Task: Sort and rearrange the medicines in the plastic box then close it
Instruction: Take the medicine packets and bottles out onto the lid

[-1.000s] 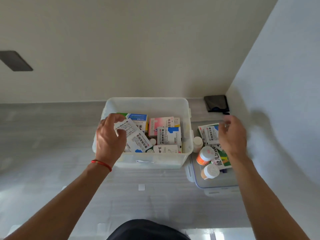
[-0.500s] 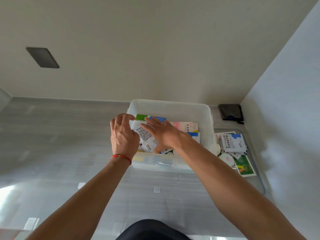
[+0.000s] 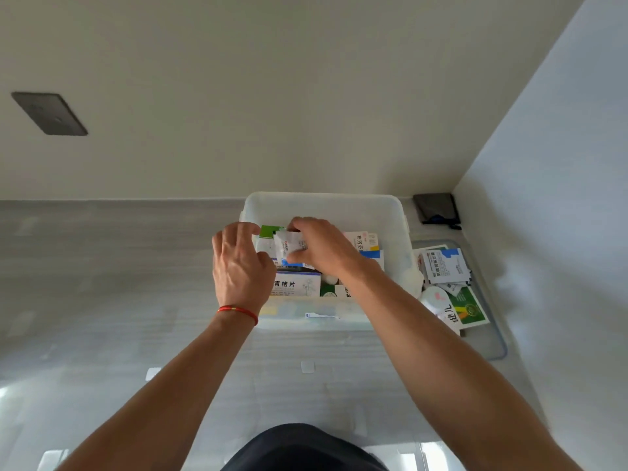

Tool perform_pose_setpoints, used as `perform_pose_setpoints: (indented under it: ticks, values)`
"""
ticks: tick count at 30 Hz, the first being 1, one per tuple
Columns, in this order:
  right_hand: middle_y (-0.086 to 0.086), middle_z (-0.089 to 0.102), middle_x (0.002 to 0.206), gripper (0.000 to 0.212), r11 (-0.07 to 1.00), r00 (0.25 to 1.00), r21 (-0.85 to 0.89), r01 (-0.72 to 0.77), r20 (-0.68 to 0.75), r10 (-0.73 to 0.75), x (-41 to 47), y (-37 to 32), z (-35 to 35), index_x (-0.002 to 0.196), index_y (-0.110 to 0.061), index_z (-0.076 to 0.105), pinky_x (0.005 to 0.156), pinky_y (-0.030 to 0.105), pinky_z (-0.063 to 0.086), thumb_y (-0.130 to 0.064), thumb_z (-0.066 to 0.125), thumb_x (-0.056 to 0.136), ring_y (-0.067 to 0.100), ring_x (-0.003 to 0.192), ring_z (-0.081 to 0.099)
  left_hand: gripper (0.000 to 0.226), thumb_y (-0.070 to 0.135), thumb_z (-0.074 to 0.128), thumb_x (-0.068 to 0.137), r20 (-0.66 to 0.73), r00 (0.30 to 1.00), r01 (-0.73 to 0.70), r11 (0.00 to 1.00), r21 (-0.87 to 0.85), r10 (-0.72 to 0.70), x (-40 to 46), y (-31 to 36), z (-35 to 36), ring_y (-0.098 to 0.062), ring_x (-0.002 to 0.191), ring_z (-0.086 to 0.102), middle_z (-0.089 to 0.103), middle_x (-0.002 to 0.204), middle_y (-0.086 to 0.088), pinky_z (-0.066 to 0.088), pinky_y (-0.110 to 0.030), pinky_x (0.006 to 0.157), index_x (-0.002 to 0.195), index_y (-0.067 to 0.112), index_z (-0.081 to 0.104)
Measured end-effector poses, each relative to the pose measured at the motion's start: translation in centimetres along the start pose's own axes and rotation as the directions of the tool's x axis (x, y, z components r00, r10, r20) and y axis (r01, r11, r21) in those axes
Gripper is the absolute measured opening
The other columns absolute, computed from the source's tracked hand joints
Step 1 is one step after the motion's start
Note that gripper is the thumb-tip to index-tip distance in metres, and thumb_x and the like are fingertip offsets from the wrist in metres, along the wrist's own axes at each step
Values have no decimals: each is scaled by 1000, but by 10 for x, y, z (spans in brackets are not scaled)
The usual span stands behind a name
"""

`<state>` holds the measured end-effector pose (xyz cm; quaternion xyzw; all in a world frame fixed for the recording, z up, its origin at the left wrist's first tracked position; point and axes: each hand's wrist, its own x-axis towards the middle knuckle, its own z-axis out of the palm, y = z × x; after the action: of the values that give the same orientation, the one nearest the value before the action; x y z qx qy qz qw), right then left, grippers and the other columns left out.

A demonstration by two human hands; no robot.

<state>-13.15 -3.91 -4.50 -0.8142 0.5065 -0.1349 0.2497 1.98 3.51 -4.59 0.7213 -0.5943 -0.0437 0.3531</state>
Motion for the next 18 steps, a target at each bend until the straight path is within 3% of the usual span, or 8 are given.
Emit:
perform_pose_setpoints:
  ticks: [3, 5, 7, 11, 14, 16, 18]
  values:
    - [-7, 72, 98, 34, 932, 966, 350, -98, -191, 174, -28, -2, -32, 106, -22, 62, 64, 26, 58, -31, 84, 82, 11, 79, 70, 46, -2, 53, 70, 17, 999, -30, 999, 21, 29, -1, -1, -1, -33, 107, 47, 61, 113, -9, 49, -45, 72, 112, 13, 60]
    - [-2, 76, 90, 23, 762, 909, 638, -113, -244, 338, -55, 4, -62, 98, -21, 65, 61, 29, 60, -31, 79, 82, 18, 74, 74, 40, 2, 58, 72, 33, 997, -65, 997, 41, 64, -1, -2, 0, -35, 109, 47, 62, 112, -11, 50, -47, 76, 111, 12, 61]
    - [9, 77, 91, 15, 581, 823, 812, -58, -290, 488, -88, 20, -91, 93, -22, 71, 62, 32, 58, -28, 74, 80, 28, 77, 75, 36, 5, 61, 74, 52, 994, -95, 993, 68, 91, -2, -1, 2, -36, 109, 46, 63, 111, -12, 49, -49, 81, 110, 11, 62]
    - [2, 80, 94, 19, 393, 551, 919, -22, -317, 772, -164, 87, -126, 94, -29, 73, 65, 34, 60, -28, 68, 76, 20, 84, 77, 35, 6, 63, 76, 64, 992, -118, 989, 93, 112, -3, 0, 4, -37, 110, 45, 64, 108, -14, 46, -48, 85, 110, 10, 63]
    - [4, 80, 96, 18, 310, 347, 932, -186, -233, 908, -214, 151, -114, 98, -23, 72, 67, 34, 62, -22, 69, 80, 20, 83, 78, 35, 6, 64, 77, 69, 992, -109, 989, 97, 102, -4, 1, 5, -37, 114, 44, 64, 108, -14, 48, -49, 82, 111, 12, 62]
    - [12, 78, 100, 17, 229, 295, 925, -302, -138, 945, -236, 189, -89, 101, -13, 72, 82, 43, 63, -15, 72, 84, 25, 86, 77, 35, 7, 65, 76, 68, 993, -105, 989, 99, 99, -3, 2, 6, -37, 114, 43, 64, 107, -13, 48, -49, 80, 111, 13, 62]
    - [15, 77, 99, 11, 175, 306, 900, -400, -48, 951, -249, 214, -65, 97, -10, 70, 88, 47, 62, -10, 73, 86, 27, 86, 76, 35, 7, 65, 76, 71, 993, -105, 989, 102, 98, -3, 1, 7, -36, 115, 43, 64, 106, -13, 49, -48, 78, 110, 14, 61]
